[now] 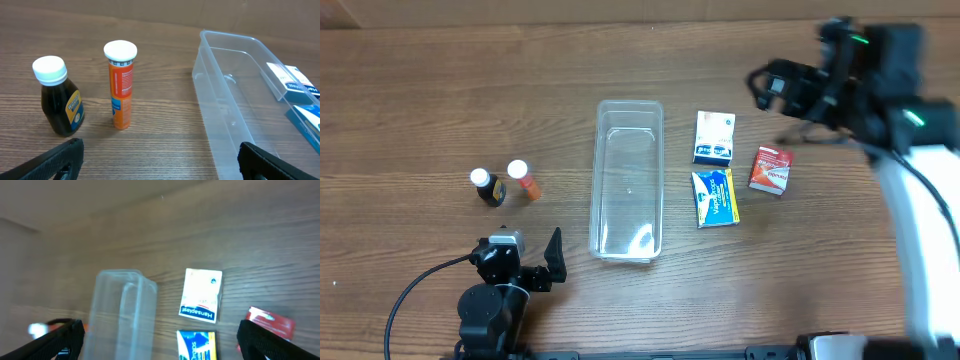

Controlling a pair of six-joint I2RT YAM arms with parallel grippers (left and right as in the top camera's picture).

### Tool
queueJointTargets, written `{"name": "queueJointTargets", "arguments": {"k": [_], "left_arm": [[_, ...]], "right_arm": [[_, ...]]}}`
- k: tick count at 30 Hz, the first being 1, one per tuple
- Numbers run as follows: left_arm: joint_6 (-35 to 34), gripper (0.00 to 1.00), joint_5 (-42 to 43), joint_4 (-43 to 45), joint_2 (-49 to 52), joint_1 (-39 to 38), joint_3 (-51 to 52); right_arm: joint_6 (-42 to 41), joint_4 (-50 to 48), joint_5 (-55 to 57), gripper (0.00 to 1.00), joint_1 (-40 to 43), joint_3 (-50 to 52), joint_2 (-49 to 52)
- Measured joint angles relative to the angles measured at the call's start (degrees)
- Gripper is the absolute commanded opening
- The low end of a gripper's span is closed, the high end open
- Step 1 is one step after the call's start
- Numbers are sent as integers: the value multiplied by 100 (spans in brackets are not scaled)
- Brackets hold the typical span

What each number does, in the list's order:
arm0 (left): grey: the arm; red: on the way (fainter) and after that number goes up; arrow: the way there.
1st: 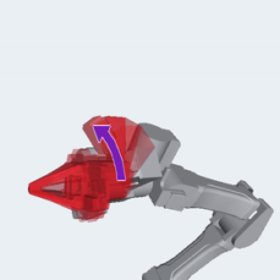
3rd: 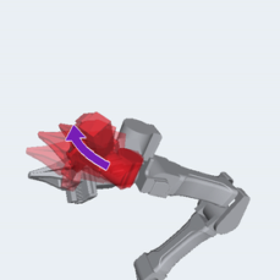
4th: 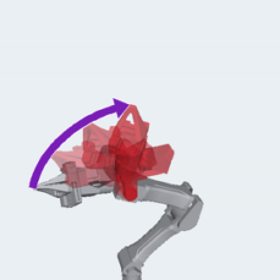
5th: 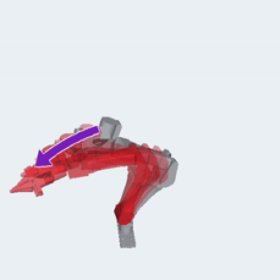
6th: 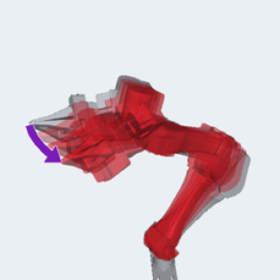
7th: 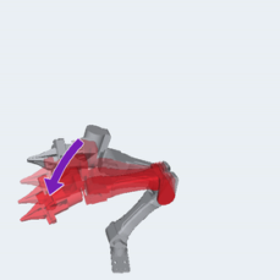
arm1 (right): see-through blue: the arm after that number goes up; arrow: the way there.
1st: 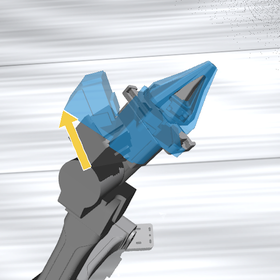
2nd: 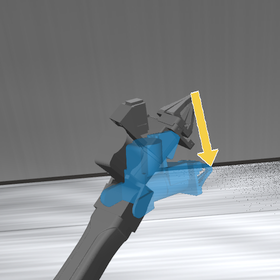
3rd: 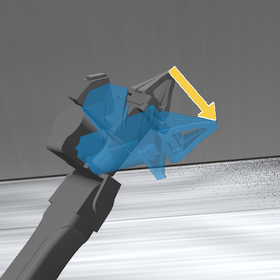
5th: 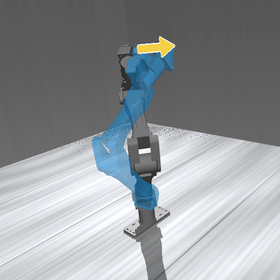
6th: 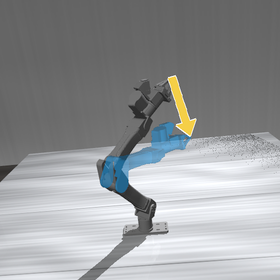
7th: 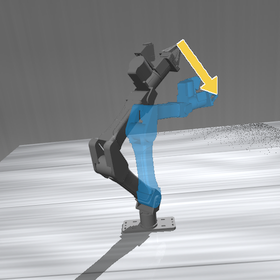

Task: Pack container
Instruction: 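Reach the right gripper to the white Hansaplast box and grasp it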

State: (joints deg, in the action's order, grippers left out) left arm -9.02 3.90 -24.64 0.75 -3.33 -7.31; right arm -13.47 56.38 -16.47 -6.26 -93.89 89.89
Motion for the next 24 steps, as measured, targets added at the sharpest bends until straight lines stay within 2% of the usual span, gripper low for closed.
{"name": "queueJointTargets", "arguments": {"k": [5, 13, 24], "left_arm": [[2, 100, 0, -2, 0, 0, 0], [2, 100, 0, 2, 0, 0, 0], [2, 100, 0, -2, 0, 0, 0]], "right_arm": [[0, 26, 960, 100, -730, -42, 1394], [2, -271, 1233, 100, -684, -46, 2861], [-334, -671, 1563, 100, -968, -66, 3340]]}}
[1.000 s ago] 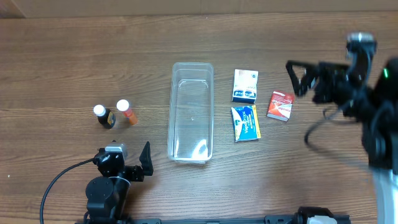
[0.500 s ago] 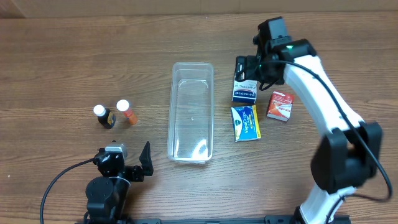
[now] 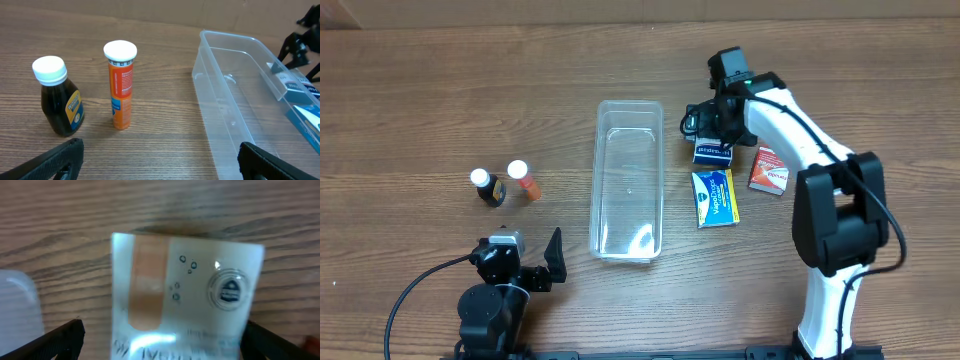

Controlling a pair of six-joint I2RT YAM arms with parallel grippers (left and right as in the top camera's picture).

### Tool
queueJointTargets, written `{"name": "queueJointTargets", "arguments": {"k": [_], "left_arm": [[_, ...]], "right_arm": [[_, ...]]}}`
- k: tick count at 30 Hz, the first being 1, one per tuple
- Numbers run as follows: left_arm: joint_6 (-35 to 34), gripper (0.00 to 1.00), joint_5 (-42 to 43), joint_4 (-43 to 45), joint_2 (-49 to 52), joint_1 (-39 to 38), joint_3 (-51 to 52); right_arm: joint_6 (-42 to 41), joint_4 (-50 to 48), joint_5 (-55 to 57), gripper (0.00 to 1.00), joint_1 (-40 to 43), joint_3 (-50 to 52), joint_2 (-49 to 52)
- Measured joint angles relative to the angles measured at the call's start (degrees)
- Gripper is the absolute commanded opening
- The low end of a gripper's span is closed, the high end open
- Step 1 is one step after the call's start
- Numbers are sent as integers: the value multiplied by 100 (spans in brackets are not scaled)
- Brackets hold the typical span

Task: Pack container
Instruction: 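Reach the right gripper to the white Hansaplast box and grasp it, then carry the Hansaplast box into the container's far end and release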

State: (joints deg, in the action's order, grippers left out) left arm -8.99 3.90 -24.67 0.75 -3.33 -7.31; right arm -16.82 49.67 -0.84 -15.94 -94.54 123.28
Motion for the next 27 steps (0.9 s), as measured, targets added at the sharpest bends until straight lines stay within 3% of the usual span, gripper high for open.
{"name": "queueJointTargets", "arguments": {"k": [6, 14, 20, 27], "left_arm": [[0, 100, 0, 2, 0, 0, 0], [0, 100, 0, 2, 0, 0, 0], [-2, 100, 0, 0, 0, 0, 0], [-2, 100, 0, 2, 0, 0, 0]], "right_arm": [[-190, 111, 302, 87, 7, -28, 310], [-260, 1541, 839, 77, -155, -929, 46], [-466, 2065, 872, 71, -1108, -1416, -1274], [-1198, 1711, 551, 72, -2133, -1349, -1355]]}}
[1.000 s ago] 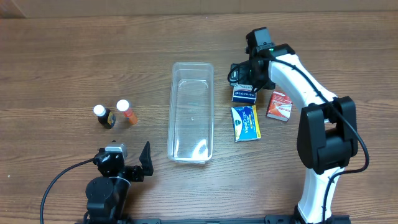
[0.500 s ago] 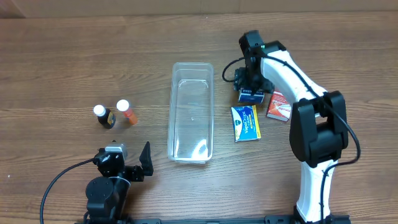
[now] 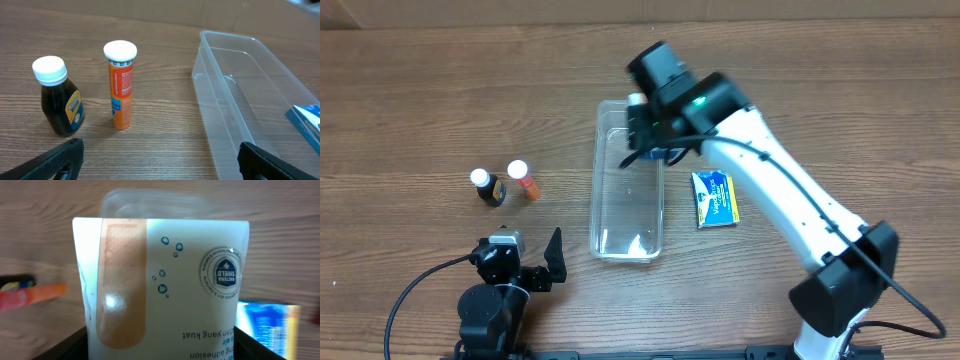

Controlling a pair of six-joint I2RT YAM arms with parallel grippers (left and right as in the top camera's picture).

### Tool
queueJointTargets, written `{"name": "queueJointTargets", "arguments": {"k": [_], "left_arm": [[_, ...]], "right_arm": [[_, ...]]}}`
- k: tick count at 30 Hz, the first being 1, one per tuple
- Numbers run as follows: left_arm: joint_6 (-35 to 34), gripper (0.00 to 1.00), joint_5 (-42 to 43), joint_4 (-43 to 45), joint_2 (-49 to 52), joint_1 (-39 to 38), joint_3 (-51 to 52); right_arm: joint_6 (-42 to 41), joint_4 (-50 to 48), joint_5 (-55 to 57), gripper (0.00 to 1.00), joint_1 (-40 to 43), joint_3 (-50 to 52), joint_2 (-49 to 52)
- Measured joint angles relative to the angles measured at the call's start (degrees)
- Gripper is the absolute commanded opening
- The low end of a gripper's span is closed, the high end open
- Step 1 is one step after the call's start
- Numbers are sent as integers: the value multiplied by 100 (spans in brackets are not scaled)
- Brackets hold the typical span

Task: Pack container
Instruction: 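Carry the Hansaplast box into the container's far end and release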

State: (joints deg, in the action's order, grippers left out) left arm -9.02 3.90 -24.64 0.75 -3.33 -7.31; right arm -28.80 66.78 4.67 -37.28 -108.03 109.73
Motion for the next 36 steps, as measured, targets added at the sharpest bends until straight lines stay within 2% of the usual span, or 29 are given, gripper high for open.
{"name": "queueJointTargets", "arguments": {"k": [3, 12, 14, 17, 21, 27, 30, 31, 33, 36], "left_arm": [[2, 100, 0, 0, 0, 0, 0], [2, 100, 0, 0, 0, 0, 0], [2, 100, 0, -2, 0, 0, 0], [2, 100, 0, -2, 0, 0, 0], [0, 100, 0, -2, 0, 0, 0], [2, 100, 0, -2, 0, 0, 0], [0, 100, 0, 0, 0, 0, 0], [2, 100, 0, -2, 0, 0, 0], [2, 100, 0, -2, 0, 0, 0], [2, 100, 0, 0, 0, 0, 0]], "right_arm": [[-380, -459, -109, 71, -317, 348, 199], [-1069, -1685, -396, 71, -278, 702, 1071], [-1167, -1917, -411, 79, -278, 708, 1086], [-1320, -2035, -417, 82, -278, 708, 1086], [-1384, -2050, -343, 92, -278, 708, 1086], [-1067, -2170, -142, 93, -278, 708, 1086], [-863, -1952, -98, 84, -278, 708, 1086], [-844, -1827, -83, 76, -278, 708, 1086], [-796, -1604, -70, 54, -278, 708, 1086], [-734, -1510, -61, 37, -278, 708, 1086]]}}
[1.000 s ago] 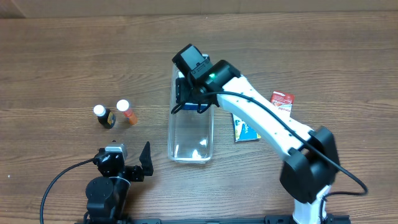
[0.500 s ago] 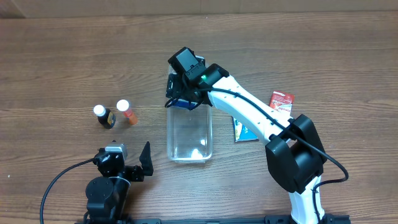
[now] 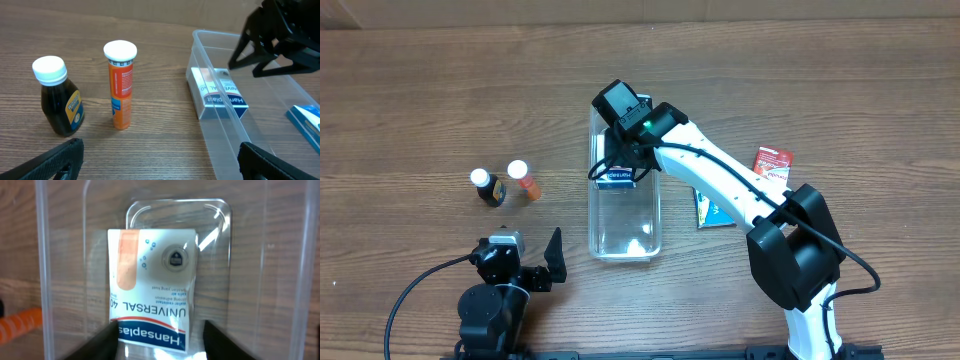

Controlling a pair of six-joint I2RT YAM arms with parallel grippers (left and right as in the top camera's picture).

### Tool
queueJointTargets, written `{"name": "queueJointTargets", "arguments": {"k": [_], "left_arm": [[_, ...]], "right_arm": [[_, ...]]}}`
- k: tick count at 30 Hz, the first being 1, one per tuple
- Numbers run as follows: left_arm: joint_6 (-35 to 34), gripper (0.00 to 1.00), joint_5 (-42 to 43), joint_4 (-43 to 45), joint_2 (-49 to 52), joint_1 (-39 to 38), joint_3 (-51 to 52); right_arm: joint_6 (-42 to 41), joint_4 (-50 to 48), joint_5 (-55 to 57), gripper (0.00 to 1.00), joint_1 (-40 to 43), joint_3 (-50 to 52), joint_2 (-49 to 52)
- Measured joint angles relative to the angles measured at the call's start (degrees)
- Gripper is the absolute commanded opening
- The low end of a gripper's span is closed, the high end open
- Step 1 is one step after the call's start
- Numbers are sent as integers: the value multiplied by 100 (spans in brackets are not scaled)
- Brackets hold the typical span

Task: Pack container
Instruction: 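Carry the Hansaplast box into the container's far end and release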

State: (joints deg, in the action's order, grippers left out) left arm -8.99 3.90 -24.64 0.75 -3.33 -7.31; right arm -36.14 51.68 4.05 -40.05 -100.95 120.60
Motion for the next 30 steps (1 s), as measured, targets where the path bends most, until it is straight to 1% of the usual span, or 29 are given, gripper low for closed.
{"name": "queueJointTargets", "arguments": {"k": [1, 7, 9, 11, 12, 13, 14, 15, 16, 18, 21, 24, 30], "left_arm": [[0, 100, 0, -2, 0, 0, 0], [0, 100, 0, -2, 0, 0, 0], [0, 100, 0, -2, 0, 0, 0], [0, 100, 0, -2, 0, 0, 0], [-2, 100, 0, 0, 0, 0, 0], [0, 100, 0, -2, 0, 0, 0], [0, 100, 0, 0, 0, 0, 0], [0, 100, 0, -2, 0, 0, 0], [0, 100, 0, -2, 0, 0, 0], [-2, 100, 0, -2, 0, 0, 0], [0, 100, 0, -2, 0, 0, 0], [0, 100, 0, 0, 0, 0, 0], [0, 100, 0, -2, 0, 0, 0]], "right_arm": [[13, -7, 0, 36, 0, 0, 0], [20, -785, -39, 36, 0, 177, 24], [98, -815, -85, 40, 0, 234, 109], [229, -710, -101, 43, 0, 245, 162], [376, -549, -107, 48, 0, 221, 151], [514, -450, -109, 52, 2, 177, 125], [638, -376, -116, 50, 2, 140, 81], [754, -308, -111, 44, 4, 120, -15], [883, -201, -120, 35, 7, 111, -258], [984, -50, -162, 29, 11, 31, -623], [973, 293, -361, 4, 22, -111, -1056], [772, 343, -555, 4, 22, 50, -986], [636, 146, -1226, 4, 22, 863, -393]]}}
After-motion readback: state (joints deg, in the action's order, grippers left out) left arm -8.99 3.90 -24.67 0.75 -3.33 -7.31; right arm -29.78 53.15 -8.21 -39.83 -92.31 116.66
